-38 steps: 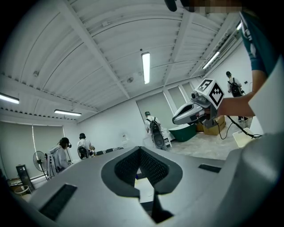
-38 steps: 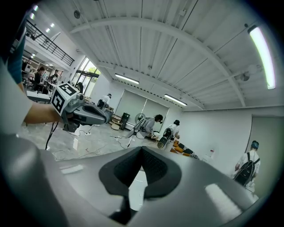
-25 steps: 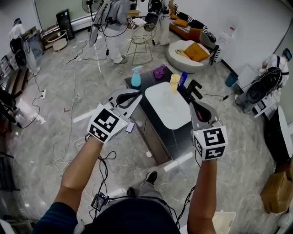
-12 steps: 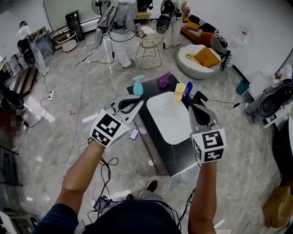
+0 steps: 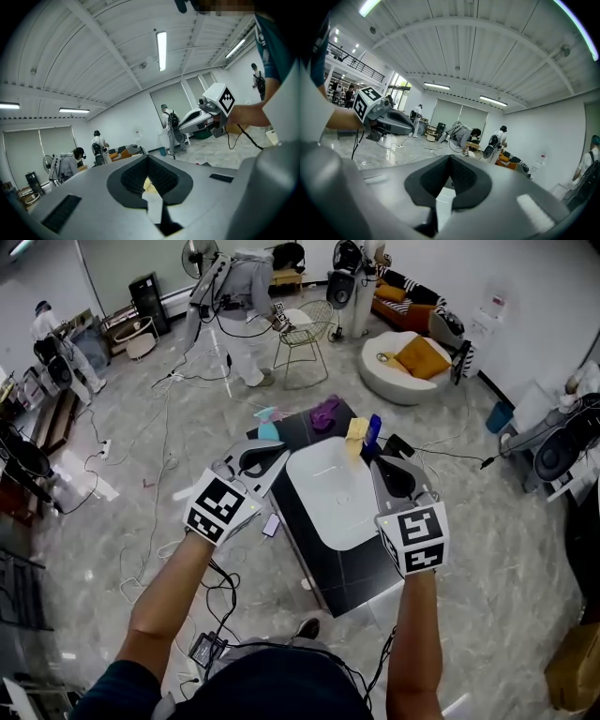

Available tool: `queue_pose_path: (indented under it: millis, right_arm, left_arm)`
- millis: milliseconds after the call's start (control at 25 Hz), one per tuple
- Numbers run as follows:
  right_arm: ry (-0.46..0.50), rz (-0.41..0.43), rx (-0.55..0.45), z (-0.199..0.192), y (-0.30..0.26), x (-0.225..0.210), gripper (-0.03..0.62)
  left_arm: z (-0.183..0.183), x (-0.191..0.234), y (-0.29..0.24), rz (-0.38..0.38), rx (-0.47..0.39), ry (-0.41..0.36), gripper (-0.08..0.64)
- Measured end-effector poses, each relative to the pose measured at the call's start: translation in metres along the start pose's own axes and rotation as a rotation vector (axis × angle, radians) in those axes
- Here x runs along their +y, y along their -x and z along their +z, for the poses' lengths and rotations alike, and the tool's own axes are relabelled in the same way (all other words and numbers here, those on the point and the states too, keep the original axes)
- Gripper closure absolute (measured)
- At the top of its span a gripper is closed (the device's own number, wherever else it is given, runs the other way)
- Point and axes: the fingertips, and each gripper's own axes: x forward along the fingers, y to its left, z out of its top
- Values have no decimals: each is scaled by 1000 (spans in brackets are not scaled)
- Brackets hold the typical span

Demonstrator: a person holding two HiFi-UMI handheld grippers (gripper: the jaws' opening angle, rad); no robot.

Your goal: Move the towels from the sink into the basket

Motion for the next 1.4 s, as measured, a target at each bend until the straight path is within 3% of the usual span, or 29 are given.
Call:
queue_pose_path:
  millis: [400, 800, 960, 1400]
  right_arm:
    - [-9, 2, -18, 3, -4, -22, 584]
    - [10, 2, 7, -2, -28, -13, 584]
    - [24, -32, 31, -3, -42, -23, 584]
    - [-4, -96, 89, -8, -126, -39, 584]
  left_arm:
    - [12, 8, -14, 22, 2, -18, 554]
    - [-5, 34, -17, 33, -3, -3, 554]
    - [-8, 49, -36, -3, -51, -6, 554]
    - [-36, 123, -92, -117, -79, -11, 554]
